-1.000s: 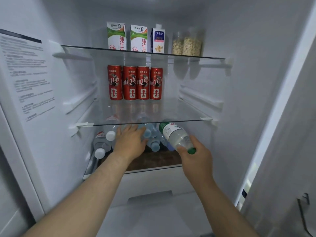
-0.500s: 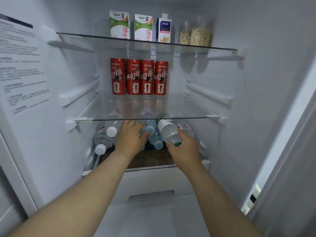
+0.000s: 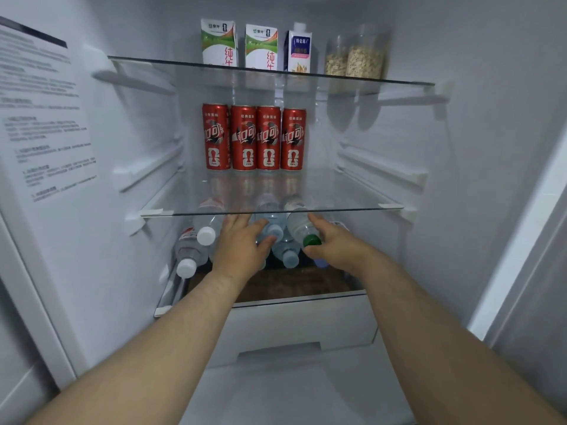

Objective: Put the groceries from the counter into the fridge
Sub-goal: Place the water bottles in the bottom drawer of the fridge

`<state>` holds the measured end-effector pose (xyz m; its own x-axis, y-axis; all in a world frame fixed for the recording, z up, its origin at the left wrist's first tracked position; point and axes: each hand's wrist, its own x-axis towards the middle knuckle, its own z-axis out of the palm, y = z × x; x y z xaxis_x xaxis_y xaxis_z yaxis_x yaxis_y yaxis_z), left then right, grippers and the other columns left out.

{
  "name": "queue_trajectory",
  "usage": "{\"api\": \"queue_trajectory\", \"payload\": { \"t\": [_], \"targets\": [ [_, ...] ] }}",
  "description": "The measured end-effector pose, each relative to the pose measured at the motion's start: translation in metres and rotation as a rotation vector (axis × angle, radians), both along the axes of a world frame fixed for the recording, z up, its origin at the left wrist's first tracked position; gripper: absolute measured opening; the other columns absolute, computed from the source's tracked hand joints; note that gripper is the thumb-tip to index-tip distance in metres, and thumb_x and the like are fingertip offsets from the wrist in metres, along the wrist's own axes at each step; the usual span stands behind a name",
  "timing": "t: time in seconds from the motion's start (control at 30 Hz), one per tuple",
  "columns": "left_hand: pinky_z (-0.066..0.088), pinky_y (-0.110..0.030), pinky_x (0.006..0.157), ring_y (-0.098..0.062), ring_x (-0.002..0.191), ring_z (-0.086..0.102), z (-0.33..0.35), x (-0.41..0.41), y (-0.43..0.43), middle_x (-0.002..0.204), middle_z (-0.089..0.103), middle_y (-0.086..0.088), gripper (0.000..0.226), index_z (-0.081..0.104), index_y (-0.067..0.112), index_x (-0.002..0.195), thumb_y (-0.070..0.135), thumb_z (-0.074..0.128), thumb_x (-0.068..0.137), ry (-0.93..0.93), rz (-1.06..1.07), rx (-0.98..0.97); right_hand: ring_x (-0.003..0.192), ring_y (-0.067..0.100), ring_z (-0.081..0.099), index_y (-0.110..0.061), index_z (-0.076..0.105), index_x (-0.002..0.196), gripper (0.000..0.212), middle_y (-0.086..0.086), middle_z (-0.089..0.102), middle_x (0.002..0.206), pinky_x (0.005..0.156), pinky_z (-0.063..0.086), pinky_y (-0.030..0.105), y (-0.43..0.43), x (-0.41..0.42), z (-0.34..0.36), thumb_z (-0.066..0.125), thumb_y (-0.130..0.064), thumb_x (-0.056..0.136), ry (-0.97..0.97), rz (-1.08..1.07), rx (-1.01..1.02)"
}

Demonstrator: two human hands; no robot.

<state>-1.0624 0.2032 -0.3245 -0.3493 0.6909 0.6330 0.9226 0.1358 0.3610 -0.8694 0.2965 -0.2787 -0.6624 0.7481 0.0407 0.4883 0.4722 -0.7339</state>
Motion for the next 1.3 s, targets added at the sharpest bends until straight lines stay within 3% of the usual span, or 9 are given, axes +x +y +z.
{"api": "queue_trajectory", "payload": {
  "t": [0.17,0.37,0.5,0.67,0.83,0.97,1.1,1.2,1.3],
  "targets": [
    [0.030,-0.040,0.116,-0.020,0.139,0.030,0.000,-0.001,0.000,0.148,0.044,0.004,0.045,0.060,0.029,0.130,0.052,0.055,0.092,-0.010,0.006,-0.011,0.117,0.019,0.058,-0.038,0.039,0.146,0.071,0.000,0.057,0.135,0.106,0.047,0.041,0.022,-0.010,0.001,0.069,-0.017,0.086,0.025,0.038,-0.068],
    [0.029,-0.040,0.116,-0.020,0.139,0.031,0.002,0.000,-0.003,0.148,0.044,0.003,0.044,0.062,0.026,0.130,0.048,0.057,0.093,-0.006,-0.009,0.000,0.106,0.018,0.063,-0.033,0.055,0.132,0.044,-0.001,0.066,0.118,0.096,0.052,0.037,0.029,-0.023,0.005,0.064,-0.016,0.092,-0.004,0.042,-0.041],
    [0.031,-0.039,0.115,-0.020,0.138,0.032,0.003,0.000,-0.003,0.147,0.046,0.002,0.045,0.062,0.025,0.130,0.050,0.057,0.093,-0.011,-0.002,-0.010,0.103,0.013,0.063,-0.032,0.057,0.127,0.038,-0.005,0.066,0.115,0.083,0.051,0.026,0.032,-0.021,0.008,0.063,-0.013,0.094,0.003,0.066,-0.077],
    [0.032,-0.036,0.111,-0.019,0.136,0.035,0.005,0.004,-0.005,0.144,0.049,0.003,0.045,0.062,0.026,0.130,0.051,0.057,0.092,-0.017,0.029,-0.016,0.106,0.018,0.063,-0.031,0.053,0.135,0.046,-0.001,0.066,0.120,0.097,0.053,0.040,0.031,-0.022,0.008,0.064,-0.018,0.093,-0.041,0.054,0.004],
    [0.036,-0.041,0.111,-0.024,0.134,0.037,0.013,0.005,-0.011,0.145,0.046,0.002,0.044,0.057,0.026,0.133,0.038,0.063,0.092,-0.006,-0.030,-0.071,0.097,0.020,0.065,-0.029,0.055,0.126,0.046,0.000,0.067,0.106,0.085,0.057,0.038,0.013,-0.010,0.006,0.070,-0.018,0.085,-0.008,0.051,0.066],
    [0.039,-0.042,0.107,-0.025,0.127,0.043,0.014,0.013,-0.023,0.140,0.050,0.002,0.052,0.053,0.030,0.135,0.032,0.069,0.085,-0.011,-0.069,-0.059,0.087,0.002,0.060,-0.036,0.054,0.127,0.041,-0.020,0.062,0.096,0.079,0.051,0.030,-0.005,-0.001,-0.008,0.065,-0.022,0.091,0.166,-0.012,0.133],
    [0.035,-0.045,0.113,-0.026,0.133,0.039,0.005,0.021,-0.035,0.140,0.049,-0.003,0.054,0.053,0.019,0.135,0.027,0.071,0.085,-0.044,-0.109,-0.001,0.109,0.002,0.053,-0.045,0.042,0.140,0.048,-0.026,0.052,0.121,0.098,0.044,0.028,-0.015,0.008,-0.014,0.058,-0.033,0.097,0.125,-0.082,0.193],
    [0.026,-0.042,0.119,-0.025,0.143,0.031,0.003,0.027,-0.048,0.150,0.043,-0.004,0.057,0.050,0.017,0.140,0.027,0.070,0.088,-0.051,-0.103,0.020,0.109,0.007,0.047,-0.032,0.037,0.147,0.053,-0.013,0.048,0.124,0.094,0.038,0.025,-0.024,0.016,-0.020,0.055,-0.030,0.098,0.027,-0.135,0.322],
    [0.037,-0.036,0.110,-0.023,0.130,0.046,0.002,0.029,-0.069,0.137,0.056,-0.003,0.048,0.058,0.014,0.134,0.023,0.070,0.088,-0.056,-0.086,0.042,0.112,0.018,0.054,-0.025,0.048,0.134,0.039,-0.004,0.055,0.125,0.090,0.045,0.032,-0.038,0.025,-0.026,0.055,-0.032,0.096,0.003,-0.131,0.391]
  ]
}}
